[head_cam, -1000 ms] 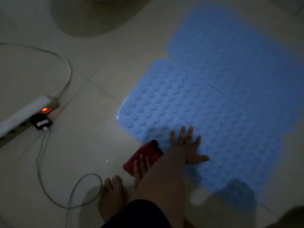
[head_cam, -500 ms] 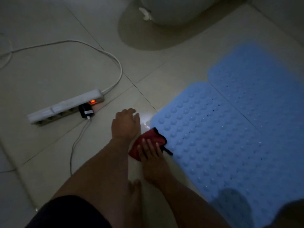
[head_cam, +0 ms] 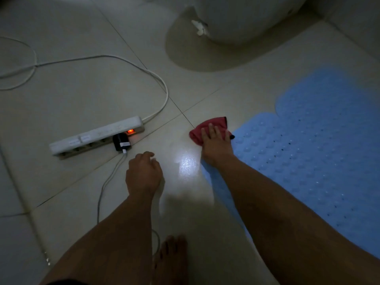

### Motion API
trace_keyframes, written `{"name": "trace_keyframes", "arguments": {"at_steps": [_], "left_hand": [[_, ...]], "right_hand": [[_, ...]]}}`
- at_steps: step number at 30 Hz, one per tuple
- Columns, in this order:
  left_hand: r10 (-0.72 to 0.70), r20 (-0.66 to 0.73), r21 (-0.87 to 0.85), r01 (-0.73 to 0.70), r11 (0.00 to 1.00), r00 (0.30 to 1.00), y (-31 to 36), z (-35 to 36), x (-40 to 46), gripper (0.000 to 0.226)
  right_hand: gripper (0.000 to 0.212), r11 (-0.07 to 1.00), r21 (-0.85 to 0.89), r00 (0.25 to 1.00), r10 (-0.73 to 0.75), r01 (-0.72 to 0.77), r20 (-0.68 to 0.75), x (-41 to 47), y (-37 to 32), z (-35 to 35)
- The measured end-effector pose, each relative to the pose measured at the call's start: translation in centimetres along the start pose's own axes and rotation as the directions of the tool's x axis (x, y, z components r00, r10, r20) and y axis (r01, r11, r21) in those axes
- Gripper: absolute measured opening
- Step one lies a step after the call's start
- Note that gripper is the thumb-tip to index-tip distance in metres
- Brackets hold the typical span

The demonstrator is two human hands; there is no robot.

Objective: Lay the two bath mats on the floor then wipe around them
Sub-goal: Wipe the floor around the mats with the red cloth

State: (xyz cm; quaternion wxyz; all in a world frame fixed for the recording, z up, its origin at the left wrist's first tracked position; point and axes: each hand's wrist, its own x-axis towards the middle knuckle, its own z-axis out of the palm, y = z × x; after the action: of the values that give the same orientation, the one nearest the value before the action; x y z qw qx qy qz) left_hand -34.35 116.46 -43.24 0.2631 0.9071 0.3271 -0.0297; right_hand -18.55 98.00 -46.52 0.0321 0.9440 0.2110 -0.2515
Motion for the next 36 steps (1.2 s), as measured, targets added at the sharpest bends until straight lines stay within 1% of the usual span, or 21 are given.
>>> {"name": "trace_keyframes", "arguments": {"at_steps": [1, 2, 3, 4, 5, 7, 8, 9, 11, 13, 15, 19, 22, 29, 33, 36], "left_hand": [[0.007, -0.032, -0.007, -0.007, 1.0, 0.999, -1.5, -0.4, 1.3, 0.031], [0.02, -0.029, -0.018, -0.02, 1.0, 0.999, -2.1, -0.4, 2.0, 0.031], [0.051, -0.008, -0.013, -0.051, 0.999, 0.999, -1.5, 0.2, 1.8, 0.033], [0.087, 0.02, 0.004, -0.087, 0.996, 0.996, -0.9, 0.9, 1.4, 0.036], [0.137, 0.051, 0.024, -0.138, 0.99, 0.989, -0.5, 1.7, 0.6, 0.038], [0.274, 0.078, 0.058, -0.279, 0.959, 0.959, 0.1, 3.5, -1.8, 0.037], [0.33, 0.088, 0.086, -0.337, 0.938, 0.94, 0.4, 4.4, -3.0, 0.036], [0.367, 0.102, 0.116, -0.377, 0.919, 0.925, 1.0, 4.9, -4.0, 0.035], [0.421, 0.137, 0.138, -0.438, 0.888, 0.897, 2.2, 5.7, -5.2, 0.035], [0.454, 0.147, 0.112, -0.471, 0.875, 0.879, 3.3, 6.5, -5.6, 0.036], [0.501, 0.127, 0.083, -0.513, 0.855, 0.856, 4.4, 7.2, -5.1, 0.037], [0.547, 0.086, 0.017, -0.55, 0.835, 0.833, 6.3, 8.9, -3.4, 0.042], [0.576, 0.09, 0.001, -0.578, 0.816, 0.813, 7.3, 10.1, -2.0, 0.048], [0.638, 0.168, -0.05, -0.64, 0.767, 0.751, 10.8, 12.2, 1.0, 0.058], [0.68, 0.225, -0.007, -0.697, 0.717, 0.698, 12.6, 13.6, 2.7, 0.066], [0.719, 0.24, 0.012, -0.743, 0.669, 0.652, 13.5, 15.4, 4.3, 0.064]], "right_hand": [[0.081, 0.999, -0.025, 0.999, -0.032, 0.031, -0.036, 2.0, -1.7, -0.8], [0.081, 0.998, -0.034, 0.997, -0.052, 0.05, -0.06, 3.1, -3.2, -1.4], [0.083, 0.997, -0.026, 0.995, -0.074, 0.072, -0.063, 3.0, -3.3, -1.2], [0.085, 0.991, -0.016, 0.99, -0.136, 0.136, -0.048, 2.6, -3.8, -1.2], [0.084, 0.971, -0.037, 0.97, -0.239, 0.238, -0.036, 2.0, -4.2, -0.6], [0.075, 0.904, -0.084, 0.908, -0.419, 0.419, 0.024, 0.7, -4.1, 1.0], [0.069, 0.877, -0.113, 0.884, -0.465, 0.468, 0.054, 0.3, -3.5, 1.0], [0.065, 0.865, -0.133, 0.875, -0.481, 0.484, 0.06, 0.6, -2.8, 0.7], [0.061, 0.889, -0.143, 0.9, -0.432, 0.435, 0.049, 1.3, -1.2, -0.5], [0.061, 0.94, -0.117, 0.947, -0.319, 0.32, 0.027, 2.4, 0.2, -1.5], [0.063, 0.976, -0.076, 0.979, -0.204, 0.205, 0.023, 3.7, 1.8, -2.4], [0.065, 0.999, 0.023, 0.996, -0.049, 0.047, 0.072, 5.9, 5.4, -4.0], [0.067, 0.999, 0.038, 0.993, 0.033, -0.037, 0.109, 7.4, 7.9, -5.2], [0.074, 0.992, 0.07, 0.984, 0.094, -0.106, 0.151, 10.8, 11.4, -7.2], [0.078, 0.989, 0.075, 0.985, 0.115, -0.125, 0.13, 10.5, 10.5, -6.9], [0.086, 0.983, 0.116, 0.986, 0.128, -0.14, 0.108, 9.8, 9.8, -6.2]]}}
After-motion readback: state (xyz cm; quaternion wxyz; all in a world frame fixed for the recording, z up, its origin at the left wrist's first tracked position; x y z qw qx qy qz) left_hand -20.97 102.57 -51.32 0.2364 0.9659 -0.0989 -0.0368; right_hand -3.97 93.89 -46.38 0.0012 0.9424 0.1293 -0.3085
